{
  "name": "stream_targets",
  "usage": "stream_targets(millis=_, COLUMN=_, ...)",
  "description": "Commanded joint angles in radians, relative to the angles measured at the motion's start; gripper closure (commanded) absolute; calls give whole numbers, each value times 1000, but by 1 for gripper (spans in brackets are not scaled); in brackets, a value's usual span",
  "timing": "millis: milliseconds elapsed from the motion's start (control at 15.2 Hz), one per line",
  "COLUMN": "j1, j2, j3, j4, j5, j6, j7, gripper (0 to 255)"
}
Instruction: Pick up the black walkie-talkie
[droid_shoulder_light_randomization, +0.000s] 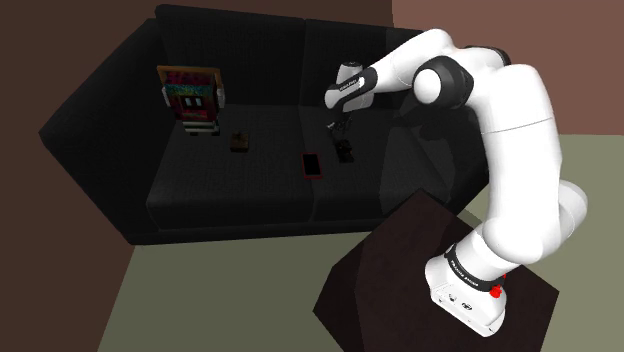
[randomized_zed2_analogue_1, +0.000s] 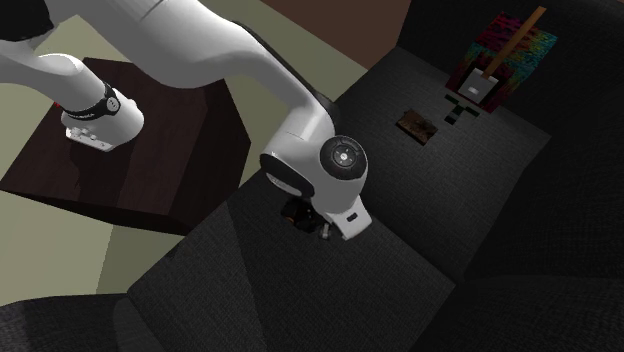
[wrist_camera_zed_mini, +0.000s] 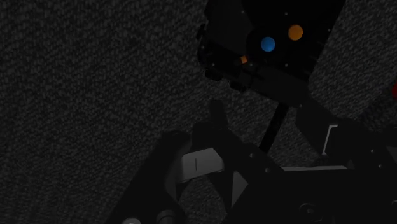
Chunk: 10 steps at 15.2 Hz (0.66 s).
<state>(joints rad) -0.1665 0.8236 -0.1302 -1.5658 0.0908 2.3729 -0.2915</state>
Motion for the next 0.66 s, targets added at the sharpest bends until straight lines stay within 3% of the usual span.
stream_targets(millis=0, j1=1, j2=-22, j3=-2, j4=-9, j5=-2, j6=-13, j7=-1, gripper=255)
stream_targets(millis=594, j1=6, j2=-90, j3=-9, j4=-21, j5=-9, j6=-69, j7=2, gripper=255)
